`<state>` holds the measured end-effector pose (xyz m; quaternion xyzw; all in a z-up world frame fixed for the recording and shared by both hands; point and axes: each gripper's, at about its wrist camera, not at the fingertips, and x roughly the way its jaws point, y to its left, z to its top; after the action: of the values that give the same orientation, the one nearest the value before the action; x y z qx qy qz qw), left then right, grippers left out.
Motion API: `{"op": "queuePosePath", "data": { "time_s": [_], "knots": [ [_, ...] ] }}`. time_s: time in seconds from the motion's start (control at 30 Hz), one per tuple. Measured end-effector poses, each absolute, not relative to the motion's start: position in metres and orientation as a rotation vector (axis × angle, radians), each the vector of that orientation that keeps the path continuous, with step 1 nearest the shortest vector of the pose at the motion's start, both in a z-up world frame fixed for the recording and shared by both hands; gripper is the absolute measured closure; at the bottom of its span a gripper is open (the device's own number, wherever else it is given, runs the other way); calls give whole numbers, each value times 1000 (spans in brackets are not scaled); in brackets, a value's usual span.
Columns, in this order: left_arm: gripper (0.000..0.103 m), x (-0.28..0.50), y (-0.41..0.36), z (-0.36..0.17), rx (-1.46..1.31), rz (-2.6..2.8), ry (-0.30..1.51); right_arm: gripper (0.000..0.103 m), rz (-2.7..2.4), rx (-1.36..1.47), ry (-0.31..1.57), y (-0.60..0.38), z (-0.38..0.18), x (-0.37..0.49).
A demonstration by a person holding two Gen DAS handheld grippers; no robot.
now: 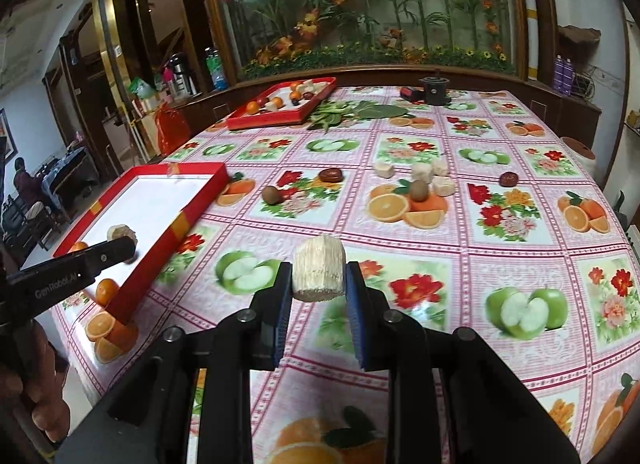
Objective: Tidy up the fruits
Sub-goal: 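Carry both beige pieces into the white tray and open both tools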
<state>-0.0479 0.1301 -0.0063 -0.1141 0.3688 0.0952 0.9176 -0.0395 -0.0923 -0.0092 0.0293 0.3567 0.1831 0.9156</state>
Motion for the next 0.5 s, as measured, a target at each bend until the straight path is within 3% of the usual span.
{"op": "queuePosePath", "data": {
  "time_s": [0.5],
  "knots": [
    [88, -48, 167, -9, -255, 273, 759, 75, 440, 11, 724, -54, 0, -34]
  ]
}}
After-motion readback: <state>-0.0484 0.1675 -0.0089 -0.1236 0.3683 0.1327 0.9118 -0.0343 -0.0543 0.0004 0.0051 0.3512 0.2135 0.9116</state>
